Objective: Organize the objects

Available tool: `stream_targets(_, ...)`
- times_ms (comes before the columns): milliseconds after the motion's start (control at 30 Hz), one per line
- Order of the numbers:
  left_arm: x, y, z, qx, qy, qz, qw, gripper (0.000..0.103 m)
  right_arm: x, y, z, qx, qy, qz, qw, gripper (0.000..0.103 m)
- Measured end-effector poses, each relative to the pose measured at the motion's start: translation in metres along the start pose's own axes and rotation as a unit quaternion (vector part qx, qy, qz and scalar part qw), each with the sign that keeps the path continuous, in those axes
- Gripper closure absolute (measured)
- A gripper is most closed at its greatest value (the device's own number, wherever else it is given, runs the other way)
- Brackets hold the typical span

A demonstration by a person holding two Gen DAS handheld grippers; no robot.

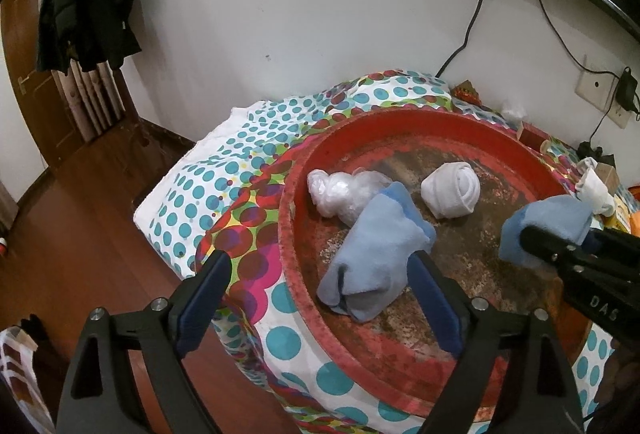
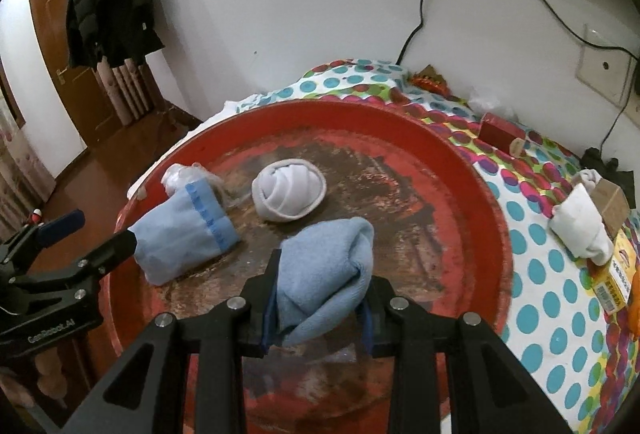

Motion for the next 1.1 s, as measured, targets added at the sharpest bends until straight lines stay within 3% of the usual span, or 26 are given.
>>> stream_targets(133,0.000,0.000,0.000,0.001,0.002,0.002,1.0000,0.015,0.000,0.003,-0.006,0.008,0.002,-0.003,1.000,0.068)
stream_targets(267,-0.001,0.000,-0.001,0.002,0.002,0.000,1.0000,0.015,0.000,0.005,-0.007,0.012,0.002,-0.005,1.000,0.058)
stream_targets(367,-0.002,0.001,-0.001,0.001,0.001,-0.003,1.0000,0.015,0.002,0.004,-0.004,0.009,0.001,-0.001,1.000,0.044)
stream_targets(733,-0.012,0.000,0.007,-0.013,0.002,-0.019,0.9997,0.014,-0.008,-0.006,0.040,-0.034,0.004,-0.006,0.999,0.043)
stream_targets(933,-0.018,0.003,0.007,-0.014,0.003,-0.027,0.9995,0.013,-0.066,0.011,0.077,-0.044,0.057,-0.033,0.997,0.043)
stream_targets(1100,-0.023,0.003,0.009,-0.020,0.006,-0.037,0.9991,0.011,-0.147,0.034,0.123,-0.055,0.134,-0.080,0.986,0.043)
Point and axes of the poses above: each gripper's, at about its wrist camera, not at the fingertips, and z roughly against the way its jaws point, x to its left, y to its underside, the point moved 8 cm from there along -z, roughly the way its jaws point, and after that the axes turned 13 degrees about -y, right-handed, at the moved point
